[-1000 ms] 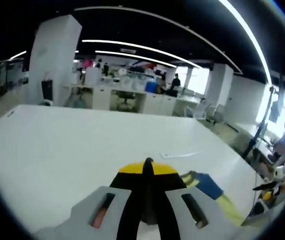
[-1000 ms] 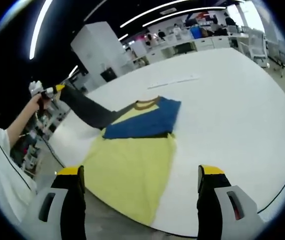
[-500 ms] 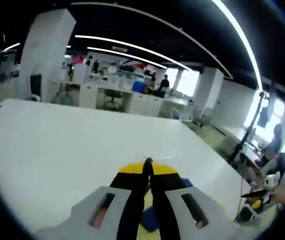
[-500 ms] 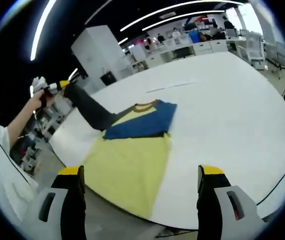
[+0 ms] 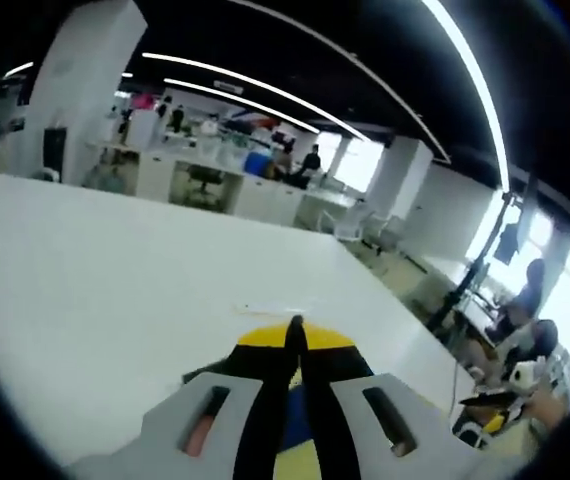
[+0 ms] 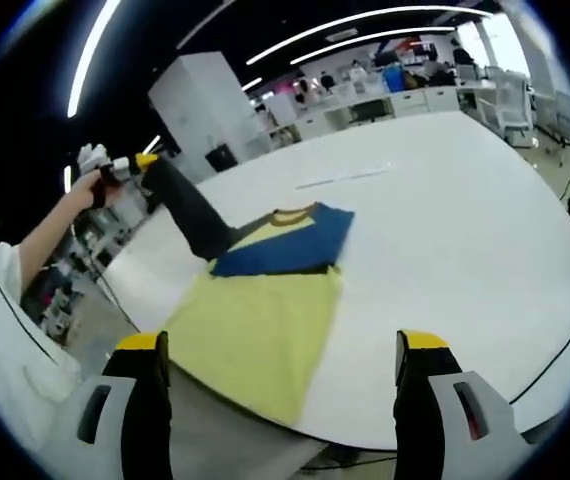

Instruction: Fold the garment on the visible template until the final outline fits inside the template.

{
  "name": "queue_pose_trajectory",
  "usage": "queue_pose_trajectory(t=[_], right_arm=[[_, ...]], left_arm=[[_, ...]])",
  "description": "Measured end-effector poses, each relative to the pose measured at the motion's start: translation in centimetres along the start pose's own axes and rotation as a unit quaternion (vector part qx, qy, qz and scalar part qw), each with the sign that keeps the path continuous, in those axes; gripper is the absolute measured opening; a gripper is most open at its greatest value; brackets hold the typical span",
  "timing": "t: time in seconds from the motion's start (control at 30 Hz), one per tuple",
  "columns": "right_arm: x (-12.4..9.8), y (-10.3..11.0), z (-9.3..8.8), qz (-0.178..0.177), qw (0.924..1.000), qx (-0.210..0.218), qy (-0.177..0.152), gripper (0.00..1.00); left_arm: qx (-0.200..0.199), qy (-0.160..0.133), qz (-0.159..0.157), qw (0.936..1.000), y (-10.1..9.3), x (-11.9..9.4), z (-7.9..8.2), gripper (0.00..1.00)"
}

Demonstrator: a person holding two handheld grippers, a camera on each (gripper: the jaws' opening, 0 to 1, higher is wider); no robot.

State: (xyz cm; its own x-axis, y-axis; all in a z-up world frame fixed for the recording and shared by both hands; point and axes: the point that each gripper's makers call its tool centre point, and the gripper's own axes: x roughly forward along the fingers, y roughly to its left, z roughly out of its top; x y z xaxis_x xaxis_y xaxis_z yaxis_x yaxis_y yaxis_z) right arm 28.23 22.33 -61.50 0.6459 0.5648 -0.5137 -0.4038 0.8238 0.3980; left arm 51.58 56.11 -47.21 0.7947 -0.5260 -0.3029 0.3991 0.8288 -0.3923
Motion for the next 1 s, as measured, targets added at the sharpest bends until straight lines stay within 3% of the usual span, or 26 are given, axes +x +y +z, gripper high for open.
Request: queue_pose_trajectory(t=[0.17, 0.43, 0.77, 1.0], right_arm=[[-0.5, -0.2, 0.1, -0.001, 1.0000, -0.004, -0.002, 0.93], [-1.9, -0.9, 0.0, -0.008, 0.9999, 0.001, -0.009, 0.93], [-2.5, -1.6, 0.3, -0.017, 0.9997, 0.002, -0.015, 0.93], [-2.4, -1.9, 0.6, -0.016, 0.9997, 0.004, -0.018, 0.93]], left_arm=[[-0.015, 0.012, -0.004, 0.9998, -0.8, 1.2, -1.1, 0.00], [-0.036, 0.042, -0.015, 0.9983, -2.6, 3.4, -4.2, 0.00], [-0.007, 0.085, -0.051, 0.9950, -6.7, 3.8, -7.3, 0.00], [-0.013, 0.114, -0.061, 0.9915, -7.4, 4.6, -10.3, 0.00]])
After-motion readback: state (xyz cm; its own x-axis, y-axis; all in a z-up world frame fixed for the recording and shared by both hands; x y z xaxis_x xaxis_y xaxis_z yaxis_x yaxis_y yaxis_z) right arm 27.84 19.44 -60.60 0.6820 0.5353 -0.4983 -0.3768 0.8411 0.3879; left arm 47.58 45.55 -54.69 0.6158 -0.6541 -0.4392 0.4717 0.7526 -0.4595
